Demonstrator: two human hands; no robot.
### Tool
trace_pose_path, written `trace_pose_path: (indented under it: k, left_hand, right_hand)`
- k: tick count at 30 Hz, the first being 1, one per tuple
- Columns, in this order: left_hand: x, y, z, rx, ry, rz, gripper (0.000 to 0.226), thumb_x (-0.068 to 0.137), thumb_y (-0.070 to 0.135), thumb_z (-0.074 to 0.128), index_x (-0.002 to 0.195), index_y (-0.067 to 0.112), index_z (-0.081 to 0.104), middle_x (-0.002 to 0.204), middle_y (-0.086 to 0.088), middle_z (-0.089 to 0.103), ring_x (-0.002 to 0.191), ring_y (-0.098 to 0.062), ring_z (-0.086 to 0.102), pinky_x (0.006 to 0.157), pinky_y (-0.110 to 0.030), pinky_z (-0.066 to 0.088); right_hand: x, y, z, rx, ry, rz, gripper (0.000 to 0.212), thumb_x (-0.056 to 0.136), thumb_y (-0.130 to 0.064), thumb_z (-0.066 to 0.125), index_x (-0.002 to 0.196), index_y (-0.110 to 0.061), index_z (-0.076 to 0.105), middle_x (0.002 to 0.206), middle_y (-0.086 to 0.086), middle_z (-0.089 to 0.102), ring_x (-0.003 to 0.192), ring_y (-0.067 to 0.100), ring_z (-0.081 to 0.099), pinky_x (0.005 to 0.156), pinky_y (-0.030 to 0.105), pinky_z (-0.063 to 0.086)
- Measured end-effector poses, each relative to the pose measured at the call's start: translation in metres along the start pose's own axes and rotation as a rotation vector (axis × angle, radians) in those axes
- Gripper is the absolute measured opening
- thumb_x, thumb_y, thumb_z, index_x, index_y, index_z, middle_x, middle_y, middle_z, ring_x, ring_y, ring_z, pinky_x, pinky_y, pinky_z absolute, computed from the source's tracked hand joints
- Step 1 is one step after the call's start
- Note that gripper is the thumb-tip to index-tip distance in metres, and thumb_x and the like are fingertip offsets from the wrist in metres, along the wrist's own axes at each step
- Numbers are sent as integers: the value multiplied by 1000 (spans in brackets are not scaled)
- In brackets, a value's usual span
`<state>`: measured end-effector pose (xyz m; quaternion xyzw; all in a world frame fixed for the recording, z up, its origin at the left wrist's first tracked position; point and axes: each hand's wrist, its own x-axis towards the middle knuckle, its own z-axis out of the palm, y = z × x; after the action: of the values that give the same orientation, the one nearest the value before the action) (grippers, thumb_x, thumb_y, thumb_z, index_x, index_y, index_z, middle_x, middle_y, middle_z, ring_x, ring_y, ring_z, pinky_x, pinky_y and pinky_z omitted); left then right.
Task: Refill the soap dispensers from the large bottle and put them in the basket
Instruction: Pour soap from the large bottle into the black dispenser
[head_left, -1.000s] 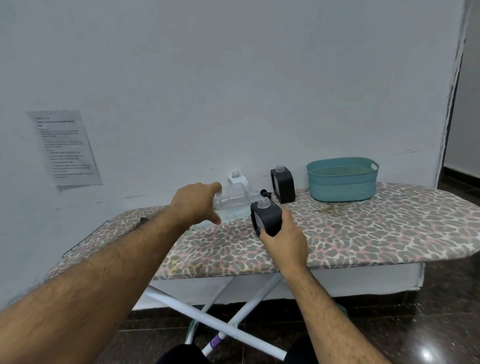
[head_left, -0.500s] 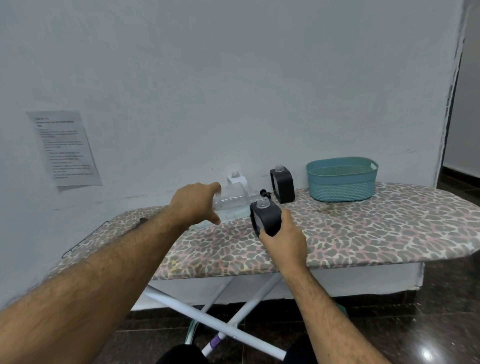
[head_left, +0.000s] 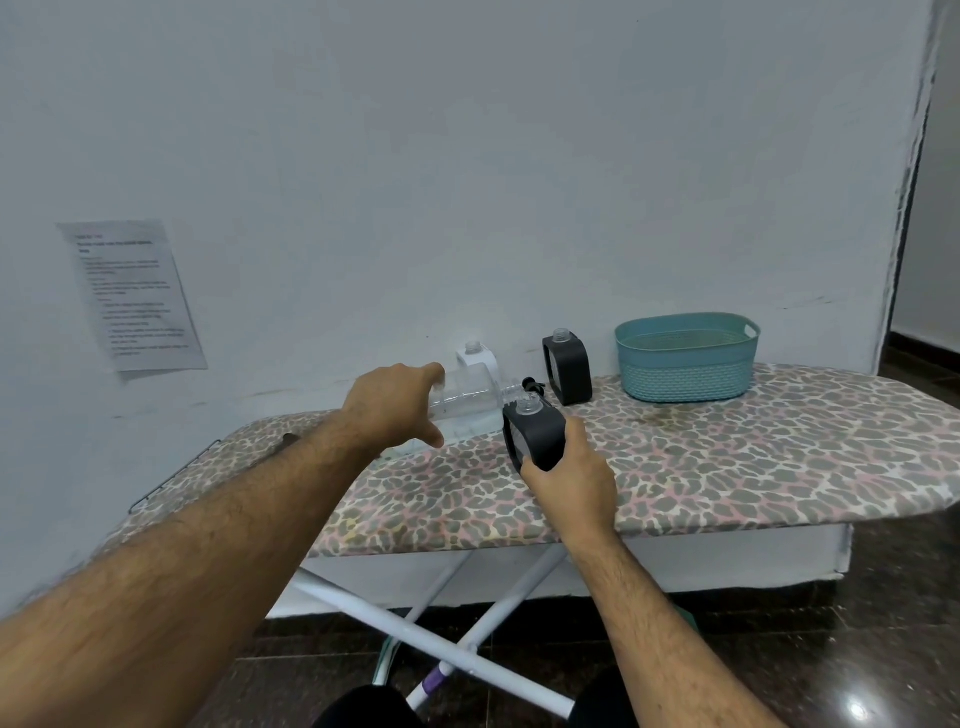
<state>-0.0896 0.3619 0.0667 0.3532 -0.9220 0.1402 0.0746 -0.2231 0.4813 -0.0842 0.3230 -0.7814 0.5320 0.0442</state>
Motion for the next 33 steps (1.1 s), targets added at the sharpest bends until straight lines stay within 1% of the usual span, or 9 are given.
trace_pose_path:
  k: [4, 8, 11, 19, 21, 25, 27, 31, 33]
  left_hand:
    - [1, 0, 0, -2, 2, 3, 73, 72, 45, 84, 132, 27, 46, 114, 1, 68, 81, -16, 58, 45, -22, 38]
    - [2, 1, -1, 4, 5, 3, 72, 72, 44, 84, 132, 27, 46, 114, 1, 68, 80, -16, 57, 46, -22, 38]
    - [2, 0, -1, 15, 4, 2, 73, 72, 45, 83, 132, 27, 46, 112, 1, 68, 80, -16, 56, 45, -22, 36]
    - [4, -1, 3, 31, 18, 16, 75, 70, 48, 84, 131, 27, 47, 108, 2, 69, 86, -18, 60, 62, -28, 47]
    - [4, -1, 1, 36, 14, 10, 75, 70, 48, 84, 131, 27, 47, 108, 2, 69, 83, -18, 60, 58, -27, 46]
    - [3, 1, -2, 35, 4, 2, 74, 71, 46, 84, 132, 27, 46, 110, 2, 68, 80, -16, 57, 48, -23, 39]
    - [3, 1, -1, 35, 6, 7, 74, 71, 46, 84, 132, 27, 46, 110, 2, 68, 81, -16, 56, 50, -24, 40]
    - [4, -1, 0, 28, 7, 7, 76, 70, 47, 84, 132, 27, 46, 109, 2, 69, 82, -17, 58, 57, -27, 47]
    - [4, -1, -1, 29, 5, 9, 75, 70, 47, 84, 132, 27, 46, 110, 2, 69, 81, -17, 57, 54, -26, 45]
  right_hand:
    - [0, 0, 0, -5, 2, -4, 43, 82, -34, 70, 115, -27, 45, 89, -6, 63, 74, 16, 60, 55, 27, 42]
    - [0, -1, 0, -8, 5, -7, 42, 82, -34, 70, 115, -26, 45, 88, -7, 62, 73, 16, 58, 53, 26, 38]
    - [0, -1, 0, -9, 6, -8, 42, 81, -34, 70, 114, -26, 45, 88, -6, 63, 74, 17, 59, 55, 28, 42]
    - [1, -1, 0, -9, 3, -1, 42, 81, -34, 71, 113, -26, 45, 88, -6, 63, 74, 17, 60, 56, 28, 43]
    - [1, -1, 0, -9, 4, 1, 43, 82, -34, 71, 115, -26, 45, 88, -6, 63, 74, 17, 59, 56, 28, 42]
    - [1, 0, 0, -9, 1, 1, 44, 82, -34, 70, 116, -26, 45, 88, -6, 63, 75, 17, 60, 57, 28, 43]
    - [1, 0, 0, -9, 1, 2, 44, 82, -35, 71, 117, -26, 45, 89, -6, 64, 76, 17, 60, 58, 28, 44]
    - [1, 1, 1, -6, 2, 3, 44, 81, -35, 71, 115, -26, 45, 90, -5, 64, 76, 18, 61, 57, 28, 45]
    - [2, 1, 0, -6, 1, 0, 45, 81, -34, 71, 117, -26, 45, 90, -5, 65, 77, 18, 61, 58, 29, 47]
